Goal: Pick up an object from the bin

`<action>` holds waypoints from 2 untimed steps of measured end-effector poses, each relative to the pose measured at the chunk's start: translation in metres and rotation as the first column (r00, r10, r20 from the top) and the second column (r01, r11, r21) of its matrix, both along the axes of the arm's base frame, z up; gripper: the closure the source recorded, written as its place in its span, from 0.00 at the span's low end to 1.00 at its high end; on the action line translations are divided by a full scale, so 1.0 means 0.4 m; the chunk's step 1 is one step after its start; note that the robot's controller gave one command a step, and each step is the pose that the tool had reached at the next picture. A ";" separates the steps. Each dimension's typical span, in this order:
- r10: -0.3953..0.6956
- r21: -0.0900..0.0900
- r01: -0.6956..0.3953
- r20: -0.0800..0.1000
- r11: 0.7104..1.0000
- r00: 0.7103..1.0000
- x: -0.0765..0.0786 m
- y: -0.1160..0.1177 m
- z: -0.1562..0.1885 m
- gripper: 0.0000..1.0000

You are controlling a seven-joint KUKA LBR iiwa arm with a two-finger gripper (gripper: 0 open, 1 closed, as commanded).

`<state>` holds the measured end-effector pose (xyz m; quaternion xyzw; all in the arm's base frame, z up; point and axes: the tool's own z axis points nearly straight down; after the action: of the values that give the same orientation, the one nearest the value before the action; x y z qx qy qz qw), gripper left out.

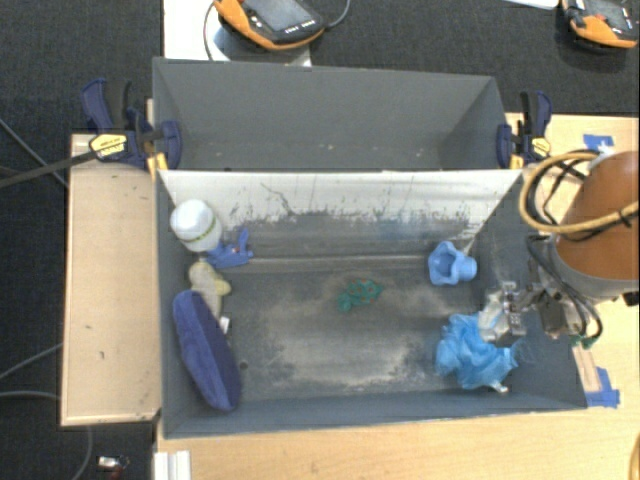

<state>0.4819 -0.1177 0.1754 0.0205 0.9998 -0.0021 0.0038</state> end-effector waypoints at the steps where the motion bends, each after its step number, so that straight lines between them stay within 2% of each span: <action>1: 0.001 0.000 -0.001 0.000 1.000 1.000 0.000 0.000 0.000 1.00; 2: -0.019 0.000 0.019 0.005 1.000 1.000 0.041 0.020 -0.012 1.00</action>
Offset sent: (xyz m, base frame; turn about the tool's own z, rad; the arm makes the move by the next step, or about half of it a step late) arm 0.0186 0.0097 -0.0063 0.0231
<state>0.4985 -0.1098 0.1707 0.0298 0.9995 -0.0023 0.0061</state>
